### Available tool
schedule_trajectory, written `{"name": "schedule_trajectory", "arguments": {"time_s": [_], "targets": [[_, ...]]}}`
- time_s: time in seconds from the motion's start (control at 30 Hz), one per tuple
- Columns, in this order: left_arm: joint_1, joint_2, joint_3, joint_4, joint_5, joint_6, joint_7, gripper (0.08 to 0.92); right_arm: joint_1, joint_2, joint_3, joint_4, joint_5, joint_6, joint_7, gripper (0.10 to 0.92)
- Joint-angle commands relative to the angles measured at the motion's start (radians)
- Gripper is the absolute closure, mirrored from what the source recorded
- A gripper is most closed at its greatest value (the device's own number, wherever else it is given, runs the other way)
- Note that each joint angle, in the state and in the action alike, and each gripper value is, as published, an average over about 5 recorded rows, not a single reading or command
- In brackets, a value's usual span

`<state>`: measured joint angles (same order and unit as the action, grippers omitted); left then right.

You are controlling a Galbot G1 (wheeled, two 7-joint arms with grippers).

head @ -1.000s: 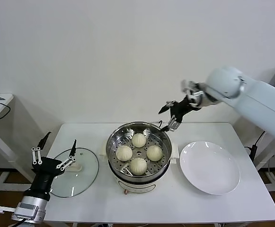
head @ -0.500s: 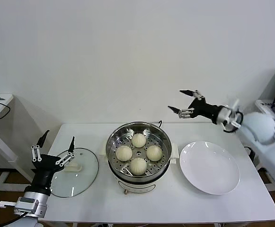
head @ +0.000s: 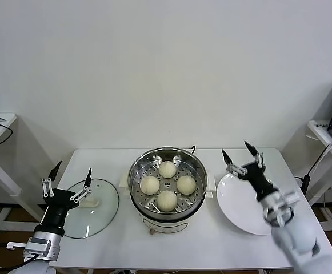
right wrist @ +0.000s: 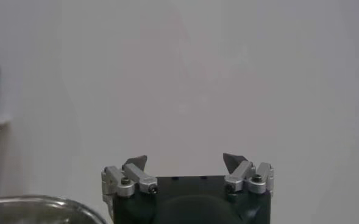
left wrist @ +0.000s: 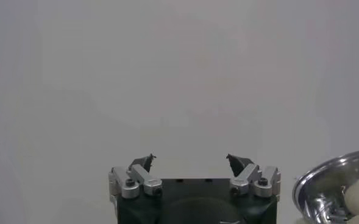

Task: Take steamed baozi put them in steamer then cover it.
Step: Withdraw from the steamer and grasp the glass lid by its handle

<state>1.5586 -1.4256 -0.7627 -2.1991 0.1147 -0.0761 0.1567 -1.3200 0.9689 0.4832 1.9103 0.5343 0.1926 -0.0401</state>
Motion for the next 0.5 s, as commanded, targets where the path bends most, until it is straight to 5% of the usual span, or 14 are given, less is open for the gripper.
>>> {"name": "schedule_trajectory", "arguments": {"time_s": [0.03, 0.5], "targets": [[0.016, 0.001, 0.010, 0.113, 0.285, -0.096, -0.070, 0.177, -0.202, 0.290, 0.107, 0.060, -0.118, 0.160, 0.100, 0.203], [0.086, 0.024, -0.015, 0.361, 1.123, -0.328, -0.335, 0.177, -0.164, 0.324, 0.087, 0.026, -0.112, 0.160, 0.095, 0.203]]}}
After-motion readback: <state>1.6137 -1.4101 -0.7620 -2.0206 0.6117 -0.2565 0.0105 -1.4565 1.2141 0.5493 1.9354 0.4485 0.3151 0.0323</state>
